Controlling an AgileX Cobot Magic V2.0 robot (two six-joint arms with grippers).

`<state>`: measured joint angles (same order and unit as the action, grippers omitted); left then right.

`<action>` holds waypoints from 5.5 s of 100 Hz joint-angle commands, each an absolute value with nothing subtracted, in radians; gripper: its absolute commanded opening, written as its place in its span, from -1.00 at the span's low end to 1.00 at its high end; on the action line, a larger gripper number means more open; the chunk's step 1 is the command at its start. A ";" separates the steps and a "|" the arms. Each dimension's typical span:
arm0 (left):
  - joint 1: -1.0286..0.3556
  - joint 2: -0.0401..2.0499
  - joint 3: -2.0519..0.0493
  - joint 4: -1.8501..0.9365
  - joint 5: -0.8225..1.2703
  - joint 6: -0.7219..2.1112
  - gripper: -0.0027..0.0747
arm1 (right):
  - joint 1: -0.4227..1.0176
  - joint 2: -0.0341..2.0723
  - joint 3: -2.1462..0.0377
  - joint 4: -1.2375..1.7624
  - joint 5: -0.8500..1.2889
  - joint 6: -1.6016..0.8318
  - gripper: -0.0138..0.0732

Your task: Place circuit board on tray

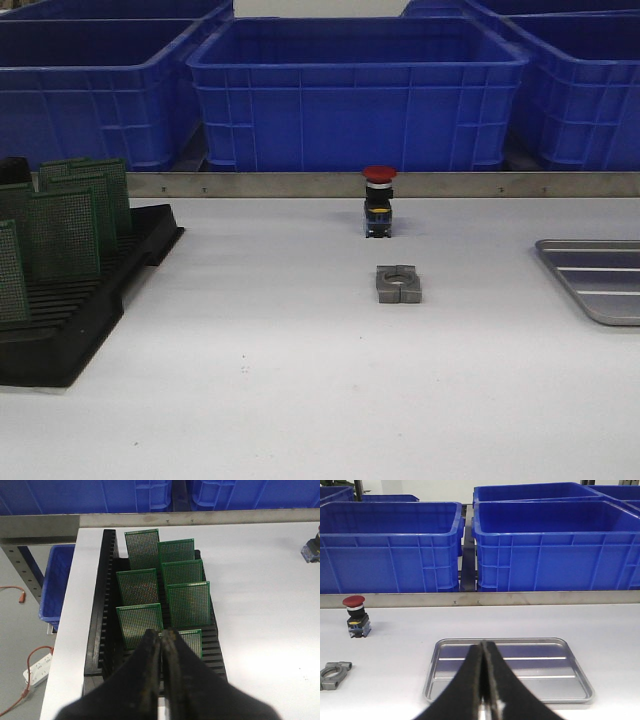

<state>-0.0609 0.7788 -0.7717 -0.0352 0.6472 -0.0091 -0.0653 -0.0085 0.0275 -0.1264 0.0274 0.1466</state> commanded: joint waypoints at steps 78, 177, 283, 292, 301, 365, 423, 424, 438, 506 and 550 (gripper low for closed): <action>-0.060 1.400 -1.161 -0.253 0.988 1.327 0.04 | -0.073 -0.037 0.015 -0.140 -0.046 0.146 -0.82; -0.060 1.629 -1.161 -0.266 0.925 1.521 -0.62 | -0.073 -0.037 0.015 -0.140 -0.047 0.146 -0.82; -0.090 1.629 -1.414 -0.907 1.276 1.521 -0.98 | -0.073 -0.037 0.015 -0.140 -0.047 0.146 -0.82; -0.125 1.631 -1.414 -0.967 1.253 1.521 -0.98 | -0.073 -0.037 0.015 -0.140 -0.047 0.146 -0.82; -0.173 1.636 -1.414 -1.015 1.219 1.521 -0.98 | -0.073 -0.037 0.015 -0.140 -0.047 0.146 -0.82; -0.361 1.638 -1.412 -1.037 1.193 1.521 -0.98 | -0.071 -0.030 -0.030 -0.073 0.000 0.150 -0.73; -0.361 1.638 -1.412 -1.037 1.193 1.521 -0.98 | -0.071 0.528 -0.496 0.052 0.538 0.133 -0.72; -0.361 1.638 -1.412 -1.037 1.193 1.521 -0.98 | -0.071 0.547 -0.507 0.066 0.541 0.131 -0.72; -0.361 1.638 -1.412 -1.037 1.189 1.521 -0.98 | -0.066 0.711 -0.590 0.293 0.576 0.000 -0.49; -0.361 1.638 -1.412 -1.037 1.193 1.521 -0.98 | 0.238 1.191 -0.802 1.301 0.690 -1.779 0.53; -0.361 1.638 -1.412 -1.037 1.193 1.521 -0.98 | 0.328 1.449 -0.925 1.401 0.747 -1.800 0.38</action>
<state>-0.3509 1.6759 -1.3845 -0.9616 1.1871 1.5321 0.3244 1.4476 -0.8879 1.3353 0.7078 -1.7879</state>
